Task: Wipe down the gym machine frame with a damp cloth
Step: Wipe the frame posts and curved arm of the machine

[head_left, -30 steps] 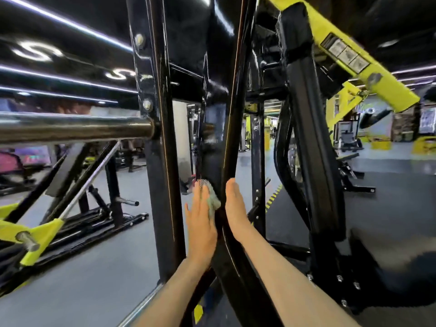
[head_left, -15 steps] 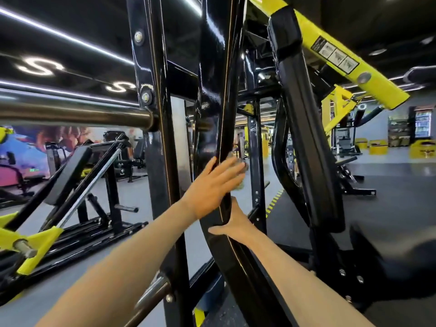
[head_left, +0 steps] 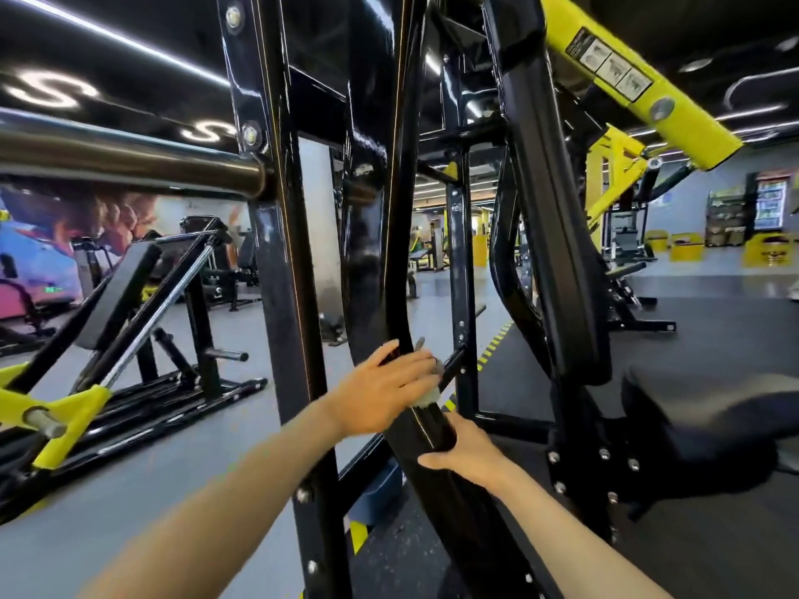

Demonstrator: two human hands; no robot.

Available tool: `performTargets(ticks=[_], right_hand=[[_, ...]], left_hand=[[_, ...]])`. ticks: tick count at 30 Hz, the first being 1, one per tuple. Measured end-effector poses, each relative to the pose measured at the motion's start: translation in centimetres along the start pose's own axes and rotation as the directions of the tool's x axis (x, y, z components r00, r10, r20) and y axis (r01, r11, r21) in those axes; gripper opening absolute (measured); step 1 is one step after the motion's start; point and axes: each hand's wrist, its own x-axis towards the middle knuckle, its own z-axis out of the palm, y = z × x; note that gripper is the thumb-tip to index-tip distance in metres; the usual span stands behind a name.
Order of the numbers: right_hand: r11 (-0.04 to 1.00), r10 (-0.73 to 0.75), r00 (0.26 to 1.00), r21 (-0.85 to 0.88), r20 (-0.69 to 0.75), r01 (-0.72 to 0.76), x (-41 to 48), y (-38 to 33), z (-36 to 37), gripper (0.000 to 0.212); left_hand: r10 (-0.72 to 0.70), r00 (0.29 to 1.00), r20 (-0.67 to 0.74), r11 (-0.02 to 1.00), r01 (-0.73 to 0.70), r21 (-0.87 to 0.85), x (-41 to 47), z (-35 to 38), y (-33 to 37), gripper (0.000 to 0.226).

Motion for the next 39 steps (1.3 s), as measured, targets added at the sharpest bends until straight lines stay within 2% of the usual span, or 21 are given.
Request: performTargets(ticks=[1,3,5,7,10,13,15,16,17,20,21,22,24,25,27,29,31,33,35,37,39], right_hand=[[1.0,0.014,1.0,0.028,0.008,-0.014,-0.2,0.3,-0.2,0.053],[0.999,0.021,1.0,0.042,0.017,-0.022,-0.4,1.0,-0.5,0.044],[0.999,0.014,1.0,0.05,0.026,-0.016,-0.6,1.3,-0.7,0.036],[0.998,-0.012,0.999,0.054,0.034,0.01,-1.1,1.1,-0.4,0.025],[0.987,-0.034,0.999,0.16,0.034,0.028,-2.2,0.6,0.0,0.032],[0.911,0.109,0.992,0.393,0.056,-0.122,-2.5,0.8,-0.2,0.039],[0.879,0.202,0.979,0.434,0.039,-0.198,-2.8,2.0,-0.4,0.053],[0.881,0.238,0.971,0.415,0.028,-0.228,-3.3,2.6,-0.5,0.057],[0.888,0.268,0.963,0.386,0.01,-0.252,-3.8,3.4,-0.4,0.06],[0.918,0.299,0.952,0.29,-0.059,-0.27,-5.8,6.4,-0.2,0.063],[0.915,0.298,0.952,0.306,-0.074,-0.263,-6.7,7.2,0.0,0.064],[0.905,0.305,0.948,0.339,-0.095,-0.257,-7.2,8.4,0.1,0.066],[0.866,0.355,0.917,0.433,-0.181,-0.25,-8.5,10.9,0.4,0.069],[0.843,0.397,0.885,0.479,-0.244,-0.246,-9.3,12.0,0.6,0.069],[0.783,0.506,0.783,0.573,-0.363,-0.24,-11.1,14.9,1.4,0.055],[0.754,0.576,0.707,0.601,-0.41,-0.266,-13.1,17.5,2.5,0.035],[0.723,0.618,0.694,0.613,-0.368,-0.319,-14.8,19.3,3.4,0.043],[0.727,0.625,0.715,0.569,-0.315,-0.385,-16.3,20.5,3.9,0.058],[0.791,0.573,0.769,0.437,-0.284,-0.428,-17.1,20.9,4.6,0.07],[0.838,0.533,0.794,0.31,-0.292,-0.449,-17.0,21.5,5.8,0.08],[0.861,0.507,0.79,0.25,-0.346,-0.443,-16.5,22.4,6.6,0.083]], left_hand=[[-0.002,0.999,-0.05,0.999,0.004,0.051,0.6,-0.4,-1.7,0.064],[-0.221,0.961,-0.165,0.971,0.233,0.057,1.5,-2.1,-5.4,0.065],[-0.49,0.837,-0.245,0.872,0.474,-0.123,1.2,-2.6,-7.3,0.07],[-0.609,0.769,-0.195,0.78,0.535,-0.324,-0.5,-0.7,-4.9,0.078],[-0.644,0.762,-0.067,0.702,0.554,-0.448,-4.1,3.9,3.6,0.098],[-0.507,0.862,-0.001,0.779,0.458,-0.429,-6.6,6.0,10.1,0.116],[-0.424,0.905,-0.023,0.843,0.385,-0.375,-6.3,5.2,9.4,0.109],[-0.429,0.903,-0.035,0.851,0.391,-0.35,-5.7,4.6,8.5,0.098],[-0.481,0.876,-0.042,0.828,0.437,-0.351,-4.9,3.9,7.7,0.086],[-0.682,0.73,-0.05,0.666,0.59,-0.456,-2.1,3.0,8.4,0.06],[-0.67,0.741,-0.046,0.673,0.581,-0.458,-1.3,3.4,9.9,0.058],[-0.603,0.797,-0.027,0.726,0.534,-0.434,-0.7,3.9,12.2,0.055],[-0.378,0.925,0.027,0.854,0.36,-0.374,0.3,5.1,17.7,0.05],[-0.265,0.96,0.09,0.893,0.28,-0.352,0.6,5.5,20.9,0.047],[-0.052,0.962,0.266,0.932,0.142,-0.333,0.9,5.4,26.3,0.045],[0.111,0.941,0.319,0.959,-0.017,-0.282,1.4,4.8,27.8,0.041],[0.068,0.956,0.287,0.977,-0.006,-0.213,1.9,4.3,25.5,0.044],[-0.196,0.964,0.179,0.967,0.221,-0.129,2.1,4.0,21.8,0.045],[-0.367,0.904,0.219,0.912,0.396,-0.104,2.1,3.8,20.4,0.046],[-0.313,0.914,0.257,0.936,0.343,-0.082,1.5,4.2,23.1,0.051],[-0.094,0.94,0.329,0.979,0.147,-0.143,0.4,5.0,28.6,0.054]])
